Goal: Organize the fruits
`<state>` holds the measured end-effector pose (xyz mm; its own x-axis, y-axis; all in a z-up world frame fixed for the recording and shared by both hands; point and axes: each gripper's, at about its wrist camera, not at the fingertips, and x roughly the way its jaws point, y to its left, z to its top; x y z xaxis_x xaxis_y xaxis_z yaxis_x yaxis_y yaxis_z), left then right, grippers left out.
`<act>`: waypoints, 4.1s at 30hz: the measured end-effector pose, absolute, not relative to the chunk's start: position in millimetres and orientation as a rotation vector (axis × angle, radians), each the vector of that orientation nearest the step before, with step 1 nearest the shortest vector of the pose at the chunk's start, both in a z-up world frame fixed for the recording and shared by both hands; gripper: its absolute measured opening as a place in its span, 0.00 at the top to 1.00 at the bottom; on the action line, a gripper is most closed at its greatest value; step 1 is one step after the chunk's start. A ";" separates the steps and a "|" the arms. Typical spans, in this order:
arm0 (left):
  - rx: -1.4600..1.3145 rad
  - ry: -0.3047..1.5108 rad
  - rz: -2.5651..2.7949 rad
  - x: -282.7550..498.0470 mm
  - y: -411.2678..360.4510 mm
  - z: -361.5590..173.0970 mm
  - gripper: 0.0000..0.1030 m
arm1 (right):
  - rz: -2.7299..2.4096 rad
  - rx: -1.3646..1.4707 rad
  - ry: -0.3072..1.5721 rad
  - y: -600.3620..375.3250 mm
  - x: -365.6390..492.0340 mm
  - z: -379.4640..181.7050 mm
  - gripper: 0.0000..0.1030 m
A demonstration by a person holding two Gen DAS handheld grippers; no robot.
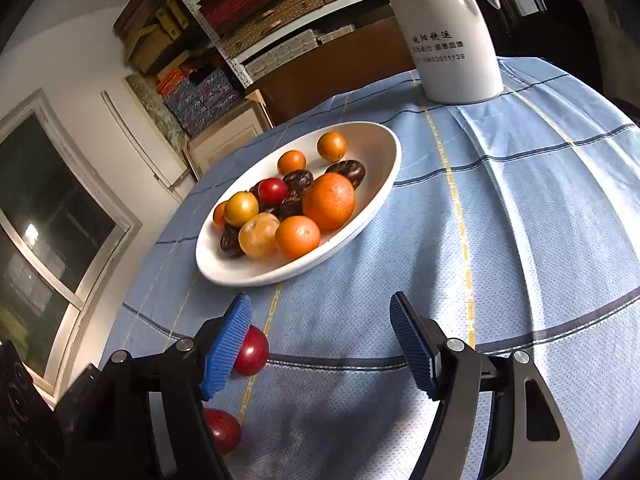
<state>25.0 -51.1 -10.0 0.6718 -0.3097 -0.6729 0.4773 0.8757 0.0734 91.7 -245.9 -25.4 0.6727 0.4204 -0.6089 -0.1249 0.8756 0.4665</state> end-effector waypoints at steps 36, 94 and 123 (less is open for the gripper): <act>0.092 0.908 -0.488 52.6 -31.1 -34.9 0.64 | 0.476 0.113 0.854 -159.2 95.5 -36.9 0.37; -0.112 0.638 -0.128 129.8 29.7 24.3 0.08 | 0.274 0.215 0.638 -225.9 114.4 5.9 0.38; 0.083 0.571 -0.012 56.6 0.0 24.7 0.05 | 0.193 0.117 0.570 -216.6 38.0 4.4 0.09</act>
